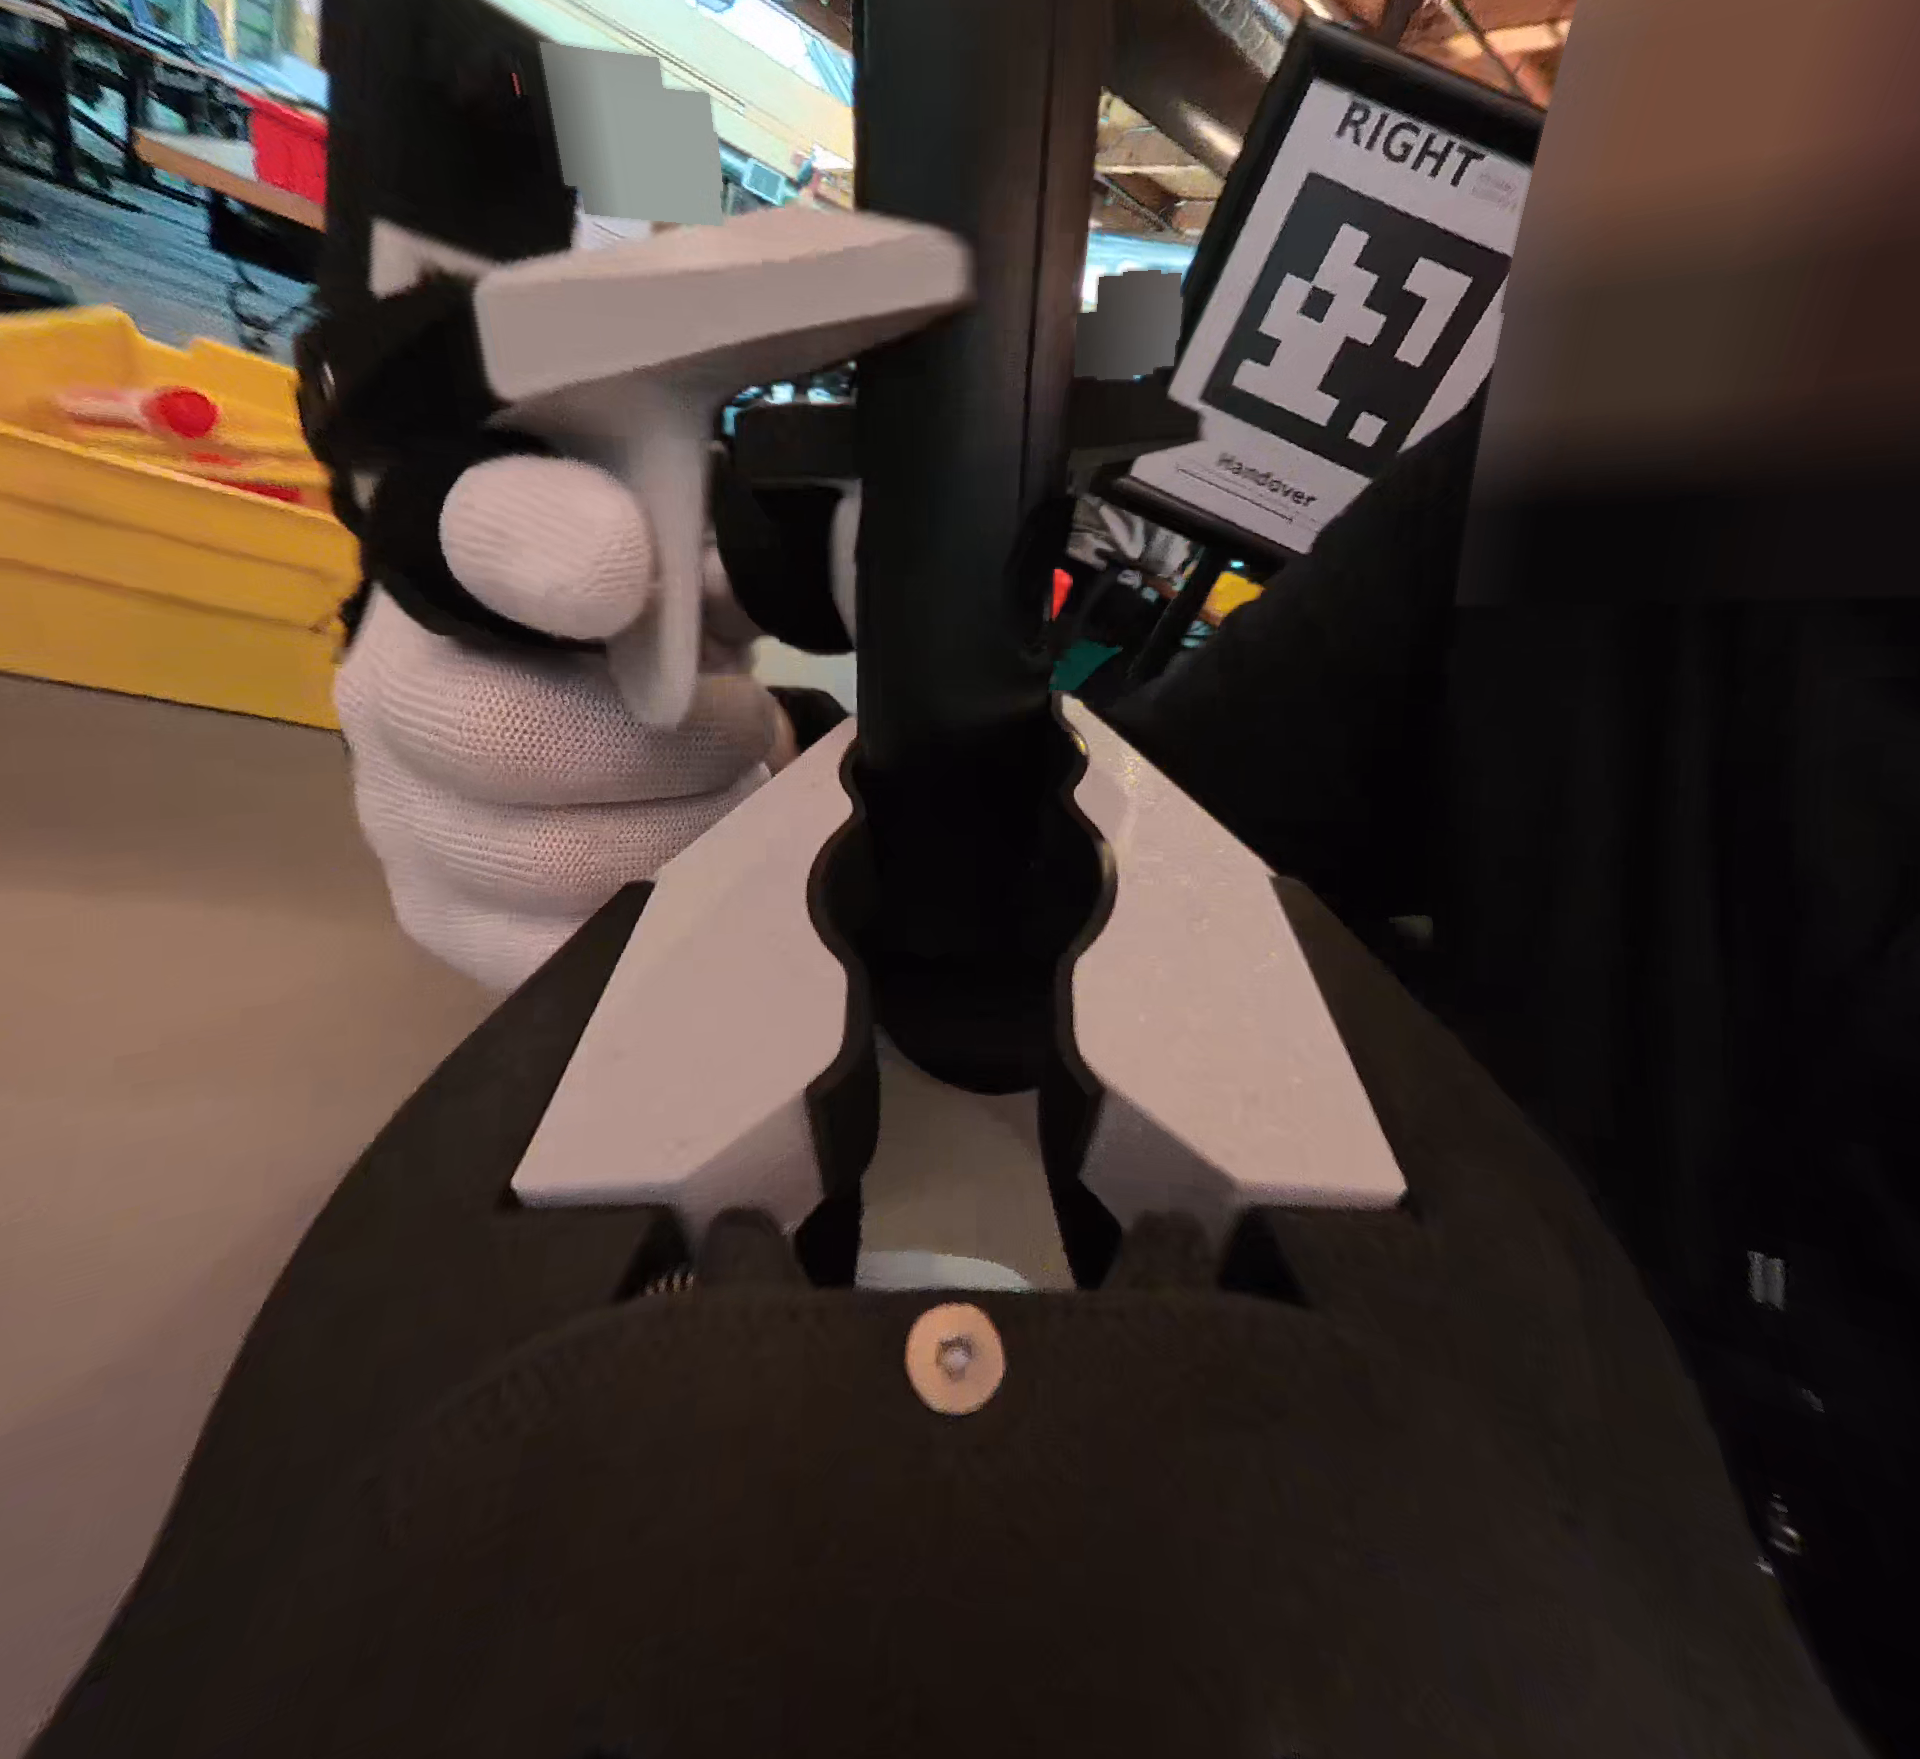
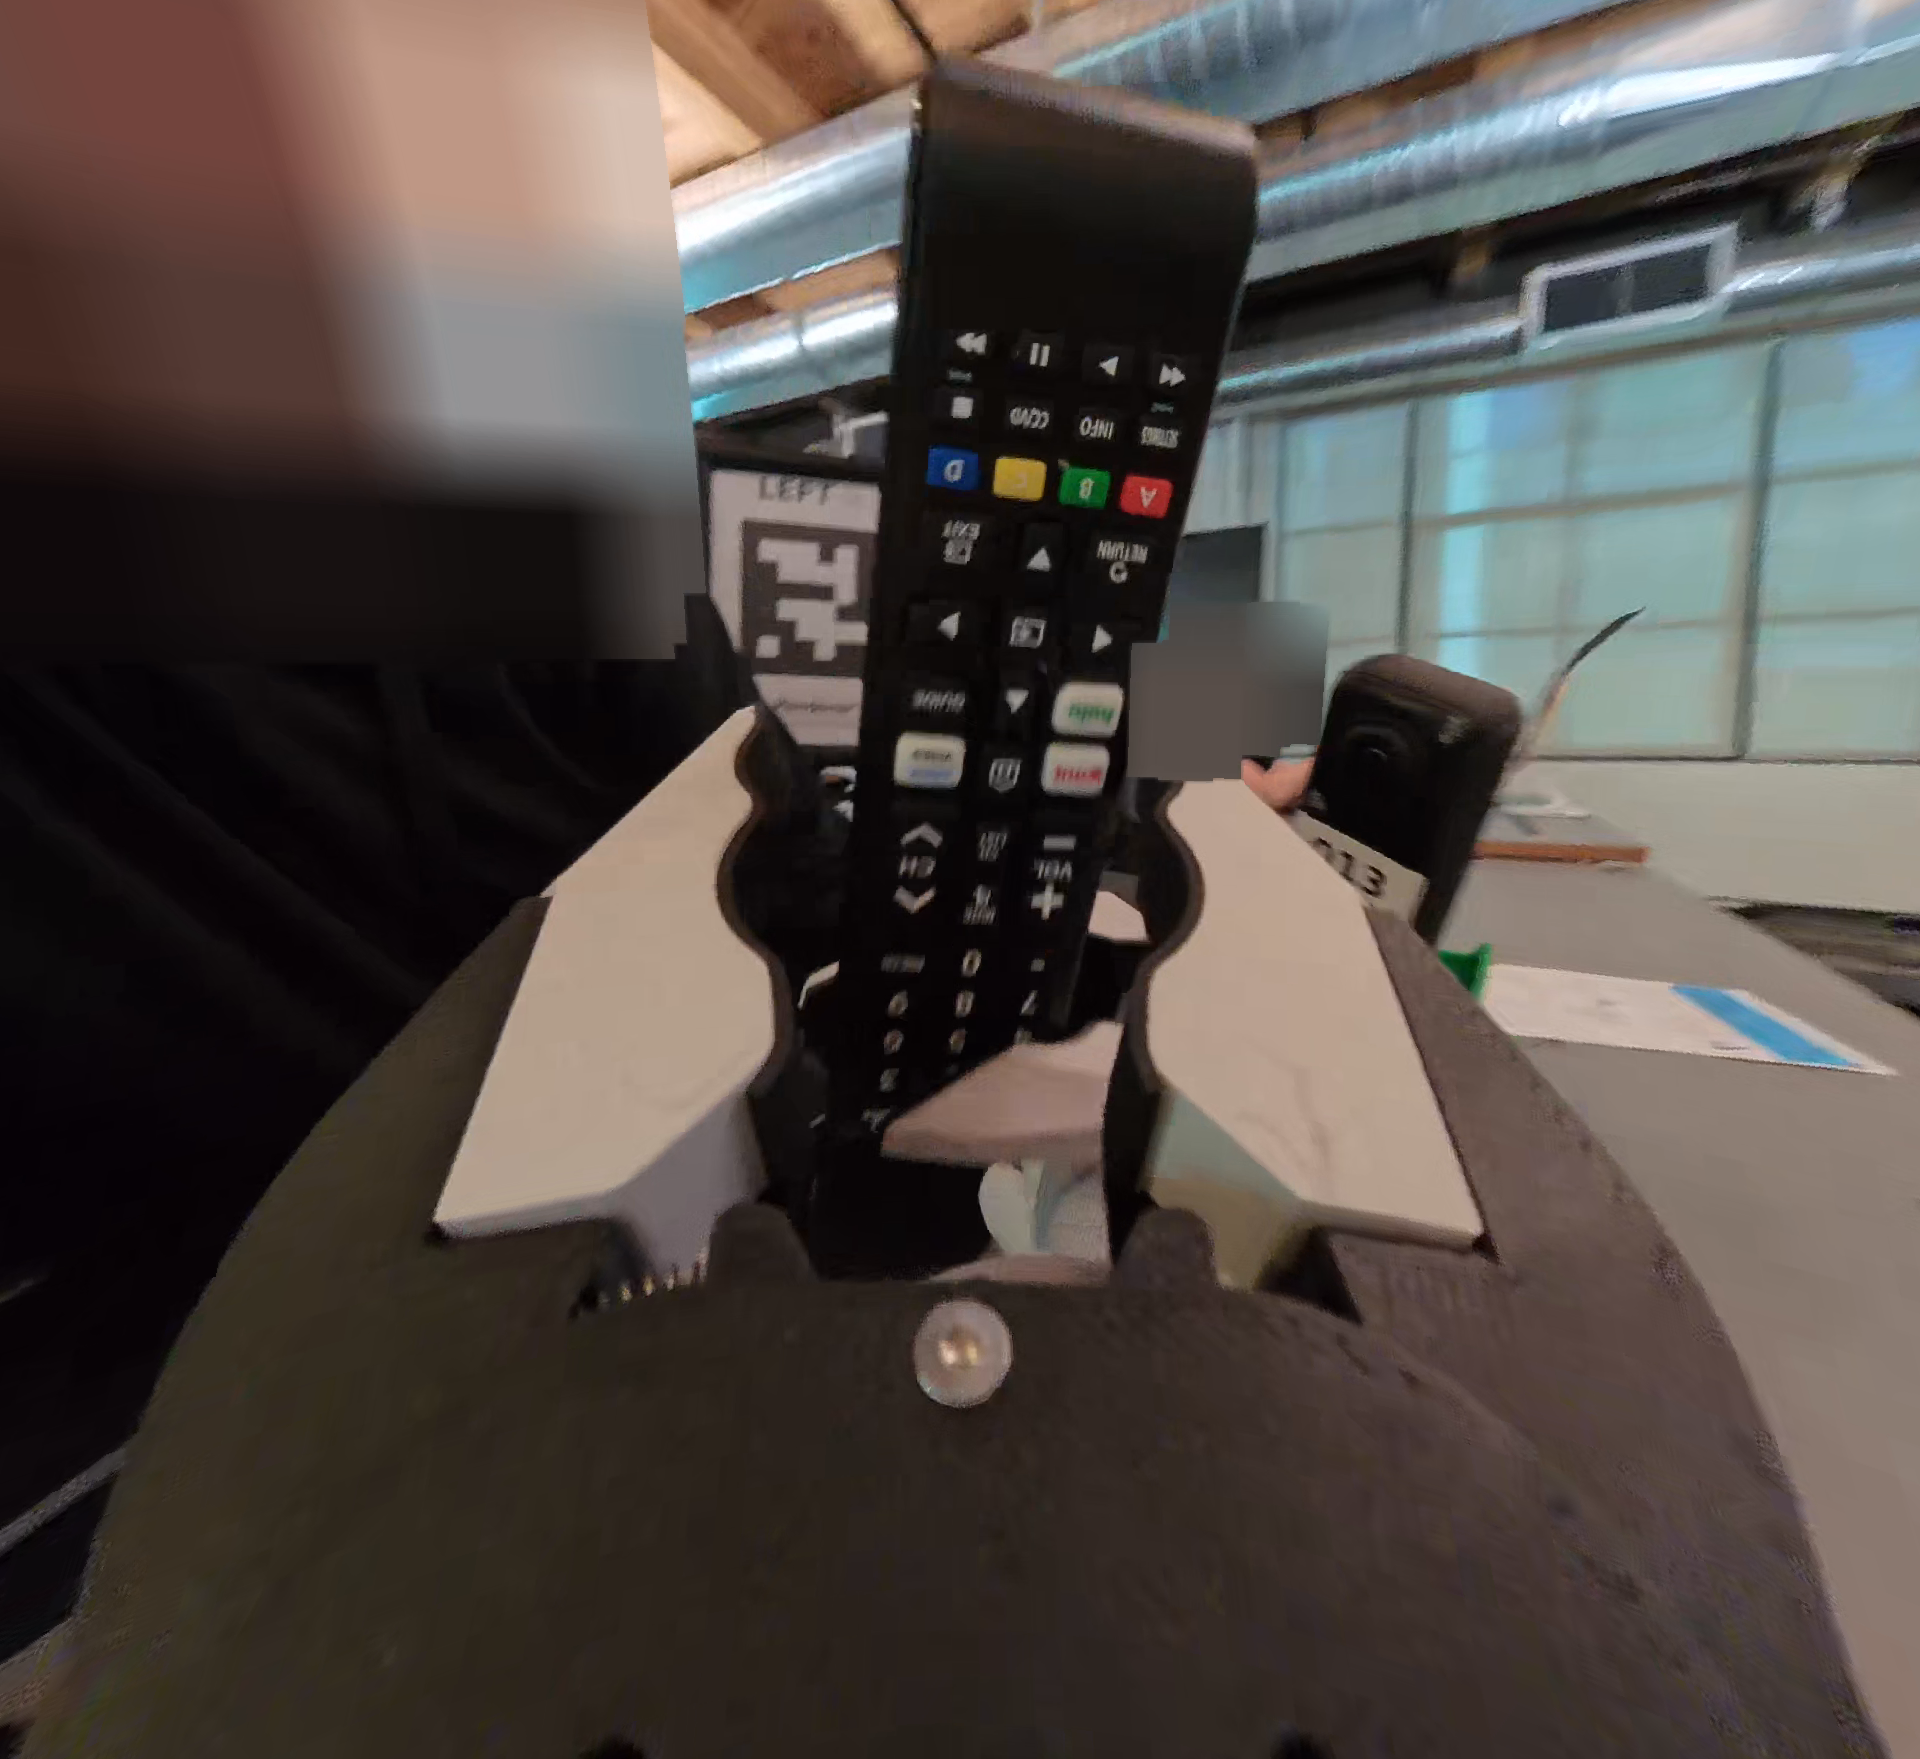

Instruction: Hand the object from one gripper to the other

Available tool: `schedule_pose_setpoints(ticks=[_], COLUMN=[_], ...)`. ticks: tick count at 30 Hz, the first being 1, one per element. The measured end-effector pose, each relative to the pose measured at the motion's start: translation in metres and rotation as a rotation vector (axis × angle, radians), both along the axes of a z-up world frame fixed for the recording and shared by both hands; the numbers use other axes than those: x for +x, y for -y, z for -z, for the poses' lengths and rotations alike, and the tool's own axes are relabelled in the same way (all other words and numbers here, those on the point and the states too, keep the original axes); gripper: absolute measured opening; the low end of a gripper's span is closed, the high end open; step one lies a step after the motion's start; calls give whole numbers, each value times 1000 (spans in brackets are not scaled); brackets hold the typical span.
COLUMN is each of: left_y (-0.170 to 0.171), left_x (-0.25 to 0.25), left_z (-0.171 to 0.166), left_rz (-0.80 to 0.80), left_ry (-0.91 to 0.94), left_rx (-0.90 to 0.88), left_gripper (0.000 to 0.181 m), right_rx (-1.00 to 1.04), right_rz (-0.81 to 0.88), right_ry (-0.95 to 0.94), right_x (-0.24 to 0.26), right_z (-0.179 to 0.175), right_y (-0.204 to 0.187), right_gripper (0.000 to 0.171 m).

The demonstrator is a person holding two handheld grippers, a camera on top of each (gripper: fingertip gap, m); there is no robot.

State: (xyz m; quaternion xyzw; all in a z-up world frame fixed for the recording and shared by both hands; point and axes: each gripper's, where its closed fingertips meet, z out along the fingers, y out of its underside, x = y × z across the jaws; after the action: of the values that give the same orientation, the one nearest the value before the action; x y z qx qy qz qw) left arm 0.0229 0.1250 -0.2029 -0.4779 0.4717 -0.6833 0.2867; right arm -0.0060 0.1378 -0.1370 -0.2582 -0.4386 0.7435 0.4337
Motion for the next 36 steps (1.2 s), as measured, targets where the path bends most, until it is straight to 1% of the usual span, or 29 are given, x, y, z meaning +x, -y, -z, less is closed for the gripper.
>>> schedule_pose_setpoints(ticks=[2, 4, 6, 9, 12, 17, 19, 22, 25, 27, 29, 31, 32, 33, 34, 35, 36], left_y=[-18, -34, -46, -56, -57, -63, -66, -62, -56, -64, -76, -91, -104, -119, -135, -153, -164], left_x=[4, 10, 16, 24, 23, 11, 6, 8, 18, 20, 13, 3, -3, -10, -19, -31, -41], left_z=[-11, -32, -56, -71, -64, -60, -56, -49, -31, -22, -24, -31, -36, -42, -48, -53, -58], left_rz=[-50, -76, -96, -148, -184, -177, -195, -185, -189, -242, -309, -417, -512, -627, -764, -925, -1031], left_ry=[-6, 40, 106, 127, 113, 157, 167, 171, 126, 91, 72, 36, 2, -29, -62, -99, -114], left_rx=[79, 128, 179, 290, 362, 291, 259, 231, 220, 211, 214, 268, 314, 359, 405, 443, 465], left_gripper=[28, 28, 28, 27, 27, 27, 28, 27, 27, 27, 27, 27, 27, 27, 27, 26, 27], right_rx=[-48, -92, -115, -154, -185, -225, -252, -299, -298, -315, -305, -280, -261, -223, -180, -136, -77], right_rz=[57, 102, 132, 143, 132, 163, 189, 225, 243, 265, 336, 422, 482, 563, 658, 747, 791], right_ry=[-69, -130, -123, -131, -127, -112, -133, -179, -128, -97, -102, -120, -121, -75, -4, 62, 117], right_x=[21, 42, 52, 57, 53, 43, 46, 49, 34, 26, 30, 45, 51, 50, 45, 39, 30], right_z=[-6, -5, 5, 16, 24, 37, 39, 40, 48, 53, 46, 26, 11, -2, -15, -30, -46], right_y=[-19, -38, -50, -59, -59, -58, -60, -55, -43, -47, -57, -69, -76, -84, -96, -107, -111], right_gripper=[67, 56, 50, 43, 42, 41, 40, 41, 44, 47, 52, 56, 58, 62, 68, 78, 86])
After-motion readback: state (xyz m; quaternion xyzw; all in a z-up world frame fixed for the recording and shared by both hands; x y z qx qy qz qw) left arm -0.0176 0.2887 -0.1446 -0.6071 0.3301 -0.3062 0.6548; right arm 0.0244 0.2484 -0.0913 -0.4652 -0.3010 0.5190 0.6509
